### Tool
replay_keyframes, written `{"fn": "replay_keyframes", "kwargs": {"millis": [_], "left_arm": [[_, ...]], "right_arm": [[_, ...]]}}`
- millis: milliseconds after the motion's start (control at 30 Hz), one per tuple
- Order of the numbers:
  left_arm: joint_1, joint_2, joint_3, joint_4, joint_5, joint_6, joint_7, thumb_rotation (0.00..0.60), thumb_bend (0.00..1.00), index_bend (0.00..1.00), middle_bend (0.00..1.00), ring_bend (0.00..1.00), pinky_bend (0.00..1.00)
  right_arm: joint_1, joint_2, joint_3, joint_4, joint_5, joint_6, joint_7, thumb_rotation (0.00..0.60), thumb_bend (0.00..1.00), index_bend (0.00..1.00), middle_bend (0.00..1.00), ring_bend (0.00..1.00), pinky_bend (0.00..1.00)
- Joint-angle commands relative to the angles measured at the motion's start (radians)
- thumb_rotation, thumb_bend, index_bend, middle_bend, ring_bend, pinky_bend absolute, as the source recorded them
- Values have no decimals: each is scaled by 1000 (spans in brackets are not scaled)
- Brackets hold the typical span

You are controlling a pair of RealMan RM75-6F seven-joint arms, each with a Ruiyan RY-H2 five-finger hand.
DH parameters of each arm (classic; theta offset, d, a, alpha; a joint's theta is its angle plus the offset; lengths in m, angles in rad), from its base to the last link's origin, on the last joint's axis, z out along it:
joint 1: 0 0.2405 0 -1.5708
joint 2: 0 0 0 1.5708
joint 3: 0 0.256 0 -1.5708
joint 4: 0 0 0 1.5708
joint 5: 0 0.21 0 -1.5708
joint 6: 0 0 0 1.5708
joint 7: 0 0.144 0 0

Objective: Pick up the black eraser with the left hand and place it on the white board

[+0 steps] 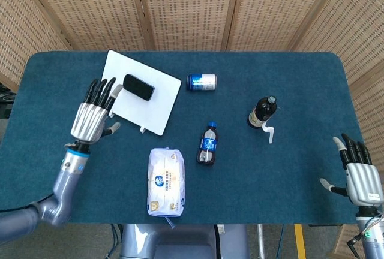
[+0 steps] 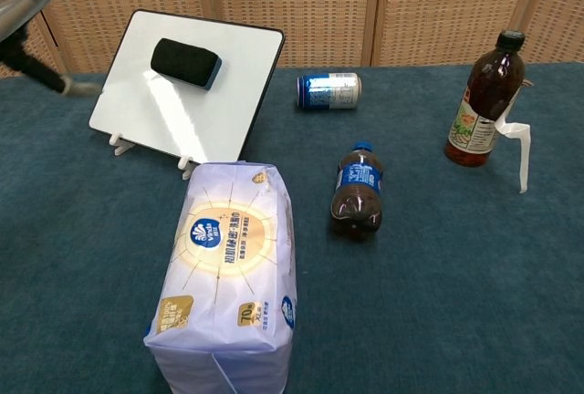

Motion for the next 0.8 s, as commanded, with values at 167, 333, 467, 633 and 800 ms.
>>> {"fn": "replay_keyframes", "kwargs": {"millis": [167, 333, 467, 633, 800], "left_arm": [[267, 154, 204, -218, 21, 140, 79, 600, 8, 0, 0, 0, 0], [331, 196, 225, -245, 35, 176, 96, 600, 13, 0, 0, 0, 0], [366, 196, 213, -234, 42, 193, 50, 600, 16, 0, 0, 0, 0], [380, 196, 195, -213, 59, 188, 31, 600, 17, 0, 0, 0, 0], [404, 203, 176, -208, 58, 187, 14, 600, 19, 0, 0, 0, 0]], "right_arm": [[-2, -7, -9, -22, -11, 11, -60, 600, 0, 0, 0, 0, 0], [-1, -11, -9, -24, -10, 11, -84, 600, 0, 0, 0, 0, 0], [1, -16, -9, -22, -7, 9, -97, 600, 0, 0, 0, 0, 0], [4, -18, -9, -19, -1, -1, -92, 600, 0, 0, 0, 0, 0], [12, -22, -14, -20, -14, -11, -90, 600, 0, 0, 0, 0, 0]]}}
